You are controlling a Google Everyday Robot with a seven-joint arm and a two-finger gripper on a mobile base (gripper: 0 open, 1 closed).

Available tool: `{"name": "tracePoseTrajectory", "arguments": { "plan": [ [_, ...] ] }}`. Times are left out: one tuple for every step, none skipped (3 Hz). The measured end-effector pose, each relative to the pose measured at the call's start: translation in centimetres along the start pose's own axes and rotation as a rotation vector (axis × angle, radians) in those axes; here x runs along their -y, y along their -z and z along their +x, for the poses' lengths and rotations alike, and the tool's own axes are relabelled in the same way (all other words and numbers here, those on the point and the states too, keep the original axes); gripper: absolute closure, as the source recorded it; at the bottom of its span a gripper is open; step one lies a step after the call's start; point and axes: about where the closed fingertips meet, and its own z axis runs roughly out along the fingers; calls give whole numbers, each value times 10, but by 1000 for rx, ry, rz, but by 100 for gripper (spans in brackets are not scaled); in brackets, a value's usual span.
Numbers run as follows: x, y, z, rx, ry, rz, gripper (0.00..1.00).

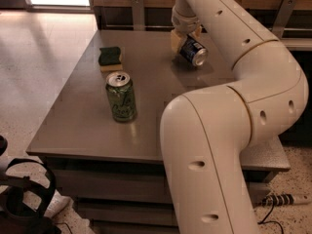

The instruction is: Place pepsi can upright

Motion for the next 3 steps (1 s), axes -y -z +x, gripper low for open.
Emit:
{"name": "tracePoseTrajectory", "arguments": {
  "plan": [
    [11, 20, 1, 77, -1, -14, 100],
    [26, 37, 5, 215, 11, -83, 100],
    [38, 47, 10, 349, 40, -172, 100]
  ]
}}
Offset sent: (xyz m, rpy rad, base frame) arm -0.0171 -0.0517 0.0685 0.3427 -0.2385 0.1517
